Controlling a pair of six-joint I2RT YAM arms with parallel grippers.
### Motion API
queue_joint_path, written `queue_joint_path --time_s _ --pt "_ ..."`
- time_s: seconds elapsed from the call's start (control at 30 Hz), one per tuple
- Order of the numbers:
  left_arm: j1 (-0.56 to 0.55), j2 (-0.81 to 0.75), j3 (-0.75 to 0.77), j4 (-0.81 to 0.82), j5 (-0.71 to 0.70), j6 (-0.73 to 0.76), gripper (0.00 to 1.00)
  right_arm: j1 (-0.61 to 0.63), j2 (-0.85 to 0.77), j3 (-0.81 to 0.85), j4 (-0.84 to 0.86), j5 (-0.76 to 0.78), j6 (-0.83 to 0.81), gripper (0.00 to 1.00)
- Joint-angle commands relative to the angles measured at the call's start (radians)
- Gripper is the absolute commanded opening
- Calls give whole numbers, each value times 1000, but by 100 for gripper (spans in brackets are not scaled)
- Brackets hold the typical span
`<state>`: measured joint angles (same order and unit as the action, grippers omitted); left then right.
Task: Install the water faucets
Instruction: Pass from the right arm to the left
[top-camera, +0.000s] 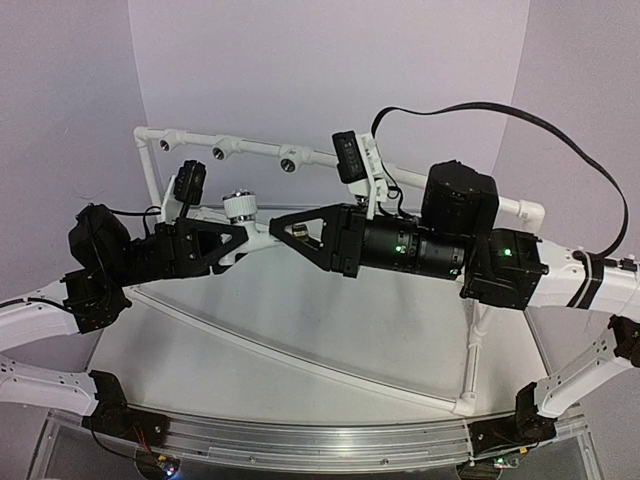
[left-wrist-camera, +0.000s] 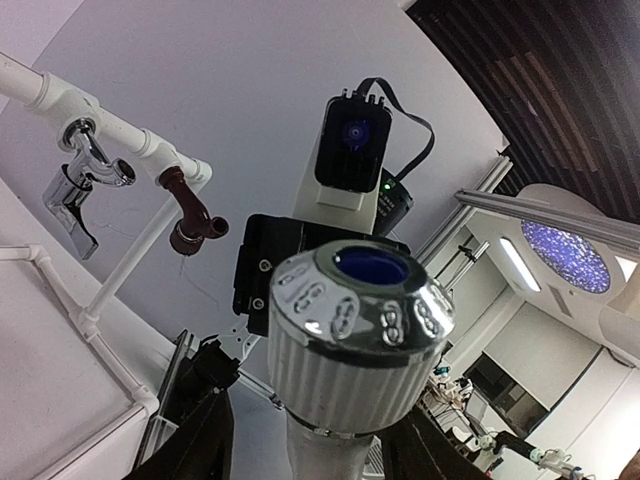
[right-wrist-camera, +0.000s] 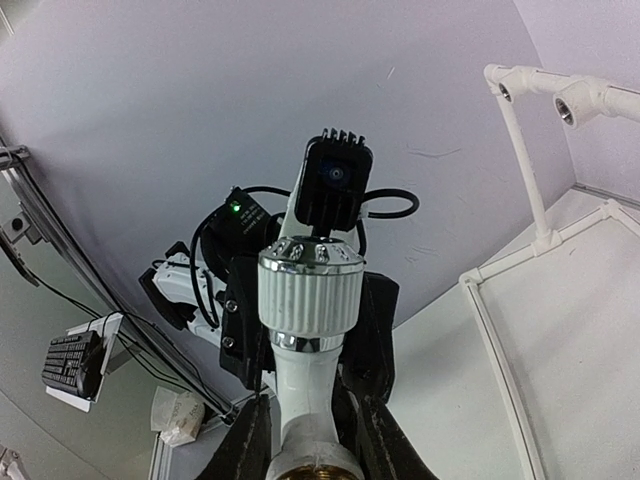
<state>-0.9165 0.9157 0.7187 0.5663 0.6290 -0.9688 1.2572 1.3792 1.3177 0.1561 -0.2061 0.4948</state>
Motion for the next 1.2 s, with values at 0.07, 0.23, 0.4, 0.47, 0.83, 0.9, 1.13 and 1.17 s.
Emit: queue_joint_path --time_s 0.07,0.23,0.4,0.47,0.83,0.9,1.13,1.17 --pt "-1 3 70 10 29 4 53 -7 21 69 13 -35 15 0" --pt "-1 21 96 -23 26 8 33 -8 24 74 13 -23 9 0" --pt "-2 15 98 -46 6 13 6 -8 30 76 8 -8 2 0" --pt "-1 6 96 -61 -9 20 0 -8 22 71 -2 19 -8 0" --pt "71 -142 123 -518 -391 -136 0 -7 -17 20 -412 80 -510 98" --pt "105 -162 103 -527 -406 -235 0 -7 -13 -20 -464 115 -626 98" --pt "112 -164 58 -430 -537 -438 0 -4 131 -138 -487 261 -861 98" --pt "112 -156 66 -419 -553 -452 0 -2 168 -136 -498 289 -867 98"
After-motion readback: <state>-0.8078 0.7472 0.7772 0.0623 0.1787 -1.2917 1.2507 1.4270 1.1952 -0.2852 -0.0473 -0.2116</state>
